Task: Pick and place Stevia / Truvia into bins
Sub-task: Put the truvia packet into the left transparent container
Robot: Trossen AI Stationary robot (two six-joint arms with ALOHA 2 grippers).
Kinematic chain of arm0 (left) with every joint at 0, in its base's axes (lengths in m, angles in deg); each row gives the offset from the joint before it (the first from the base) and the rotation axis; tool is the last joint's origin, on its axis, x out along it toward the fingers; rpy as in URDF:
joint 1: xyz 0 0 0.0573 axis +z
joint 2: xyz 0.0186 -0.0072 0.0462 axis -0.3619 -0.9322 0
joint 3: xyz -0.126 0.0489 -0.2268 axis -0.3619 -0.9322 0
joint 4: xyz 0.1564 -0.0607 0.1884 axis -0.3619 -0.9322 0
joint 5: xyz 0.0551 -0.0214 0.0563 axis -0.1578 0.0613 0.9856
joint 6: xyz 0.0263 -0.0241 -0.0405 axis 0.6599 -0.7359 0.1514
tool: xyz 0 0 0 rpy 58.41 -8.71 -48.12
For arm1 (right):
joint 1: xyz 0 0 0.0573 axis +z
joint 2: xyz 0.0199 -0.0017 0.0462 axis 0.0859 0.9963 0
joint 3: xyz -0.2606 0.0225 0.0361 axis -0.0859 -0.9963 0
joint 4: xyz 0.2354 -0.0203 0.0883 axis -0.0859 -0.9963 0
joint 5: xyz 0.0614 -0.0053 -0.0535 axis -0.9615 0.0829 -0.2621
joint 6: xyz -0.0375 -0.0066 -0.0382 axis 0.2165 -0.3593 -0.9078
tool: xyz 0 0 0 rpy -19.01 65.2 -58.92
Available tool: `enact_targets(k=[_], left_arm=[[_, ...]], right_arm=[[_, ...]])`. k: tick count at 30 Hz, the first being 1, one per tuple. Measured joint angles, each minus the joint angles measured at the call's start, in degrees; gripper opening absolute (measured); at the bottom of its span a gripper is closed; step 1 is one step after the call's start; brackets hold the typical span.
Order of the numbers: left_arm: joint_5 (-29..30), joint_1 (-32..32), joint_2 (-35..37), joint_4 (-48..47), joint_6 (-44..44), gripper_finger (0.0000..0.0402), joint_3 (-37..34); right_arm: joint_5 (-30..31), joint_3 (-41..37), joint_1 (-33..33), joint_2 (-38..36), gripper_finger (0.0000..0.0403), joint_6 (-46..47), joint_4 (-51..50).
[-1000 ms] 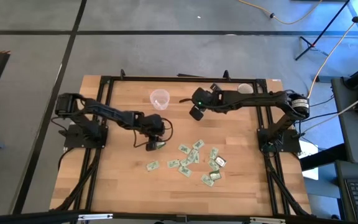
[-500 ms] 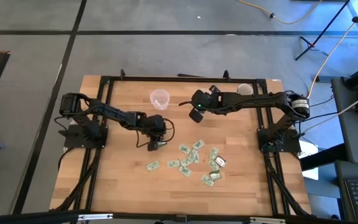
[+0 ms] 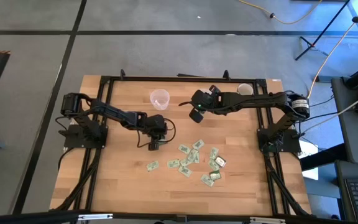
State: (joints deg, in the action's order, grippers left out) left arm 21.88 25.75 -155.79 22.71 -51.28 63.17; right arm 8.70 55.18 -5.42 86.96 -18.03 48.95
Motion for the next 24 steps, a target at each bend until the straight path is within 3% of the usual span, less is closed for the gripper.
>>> enact_targets(k=[9, 14, 17, 24], left_arm=[[0.3, -0.1, 8.4, -6.1, 3.8, 0.0002, -1.0], [5.7, -0.1, 17.1, -9.4, 4.5, 0.0002, -0.7], [11.8, 0.0, 22.7, -8.8, 5.1, 0.0002, -0.6], [34.6, 0.9, 30.9, -2.3, 5.9, 0.0002, -0.5]], right_arm=[[0.4, -0.1, 0.4, -1.9, 0.011, 0.5, -1.0], [1.2, -0.1, 2.6, -5.8, 0.011, 0.6, -1.6], [3.8, -0.1, 4.5, -7.5, 0.011, 0.7, -2.5], [16.6, -1.0, 9.2, -7.8, 0.011, 6.6, -8.8]])
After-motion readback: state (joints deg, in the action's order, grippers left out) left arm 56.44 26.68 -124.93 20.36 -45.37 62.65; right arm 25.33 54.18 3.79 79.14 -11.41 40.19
